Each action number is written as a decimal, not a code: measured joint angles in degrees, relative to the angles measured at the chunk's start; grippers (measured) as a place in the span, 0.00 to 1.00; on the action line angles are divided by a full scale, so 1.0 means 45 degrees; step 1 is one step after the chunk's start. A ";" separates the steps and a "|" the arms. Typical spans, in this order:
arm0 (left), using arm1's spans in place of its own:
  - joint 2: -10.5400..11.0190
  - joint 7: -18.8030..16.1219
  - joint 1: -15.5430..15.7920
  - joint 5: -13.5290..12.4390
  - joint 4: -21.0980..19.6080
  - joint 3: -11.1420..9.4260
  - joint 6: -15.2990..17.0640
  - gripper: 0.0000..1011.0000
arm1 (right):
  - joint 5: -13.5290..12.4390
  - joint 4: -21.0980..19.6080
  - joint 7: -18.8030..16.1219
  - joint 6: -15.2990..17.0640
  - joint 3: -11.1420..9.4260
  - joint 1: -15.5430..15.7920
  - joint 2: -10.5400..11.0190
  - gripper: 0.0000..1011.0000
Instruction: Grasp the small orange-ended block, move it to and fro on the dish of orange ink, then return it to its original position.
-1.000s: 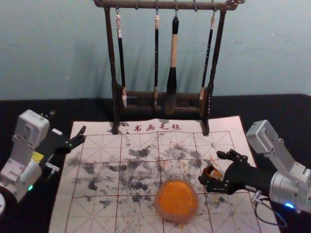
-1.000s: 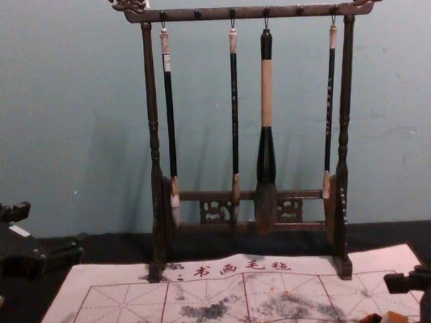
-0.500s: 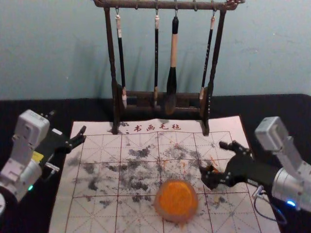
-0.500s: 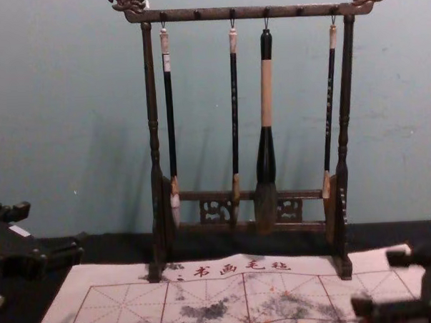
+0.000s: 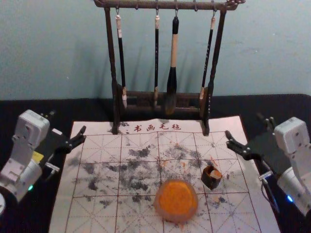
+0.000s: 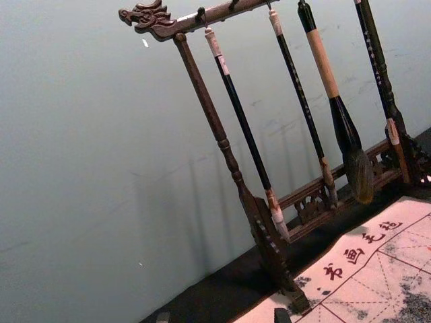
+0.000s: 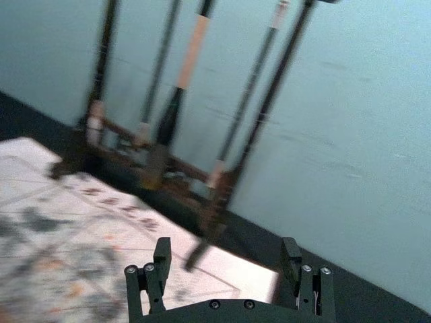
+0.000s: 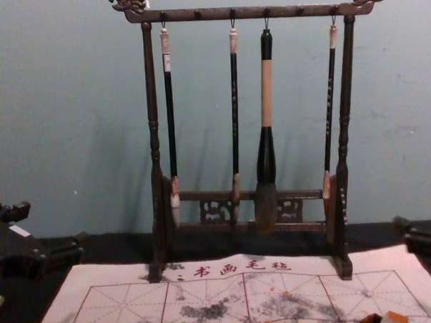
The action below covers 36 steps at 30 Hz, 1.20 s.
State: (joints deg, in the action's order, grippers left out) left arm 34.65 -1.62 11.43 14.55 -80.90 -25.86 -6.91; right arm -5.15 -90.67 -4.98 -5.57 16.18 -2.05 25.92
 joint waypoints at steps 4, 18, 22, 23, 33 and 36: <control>0.0000 0.0000 0.0000 -0.0001 0.0000 -0.0001 0.0000 0.99 | 0.0885 0.0658 0.1204 -0.0457 -0.0162 0.0151 -0.0488 0.99; 0.0000 0.0000 0.0000 0.0000 0.0000 -0.0001 0.0000 0.99 | 0.2318 0.3335 0.2685 -0.0538 -0.0328 -0.0163 -0.1700 0.99; 0.0000 0.0000 0.0000 0.0000 0.0000 0.0000 0.0000 0.99 | 0.2325 0.3335 0.2693 -0.0518 -0.0334 -0.0167 -0.1698 0.99; 0.0000 0.0000 0.0000 0.0000 0.0000 0.0000 0.0000 0.99 | 0.2326 0.3318 0.2692 -0.0521 -0.0331 -0.0162 -0.1690 0.99; 0.0000 0.0000 0.0000 0.0000 0.0000 -0.0001 0.0000 0.99 | 0.2324 0.3228 0.2679 -0.0551 -0.0303 -0.0150 -0.1638 0.99; 0.0000 0.0000 0.0000 0.0000 0.0000 -0.0001 0.0000 0.99 | 0.2322 0.3214 0.2676 -0.0561 -0.0299 -0.0146 -0.1630 0.99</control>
State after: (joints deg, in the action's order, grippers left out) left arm 34.65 -1.62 11.43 14.55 -80.90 -25.86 -6.91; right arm 5.30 -76.21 7.06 -8.09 14.83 -2.70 18.58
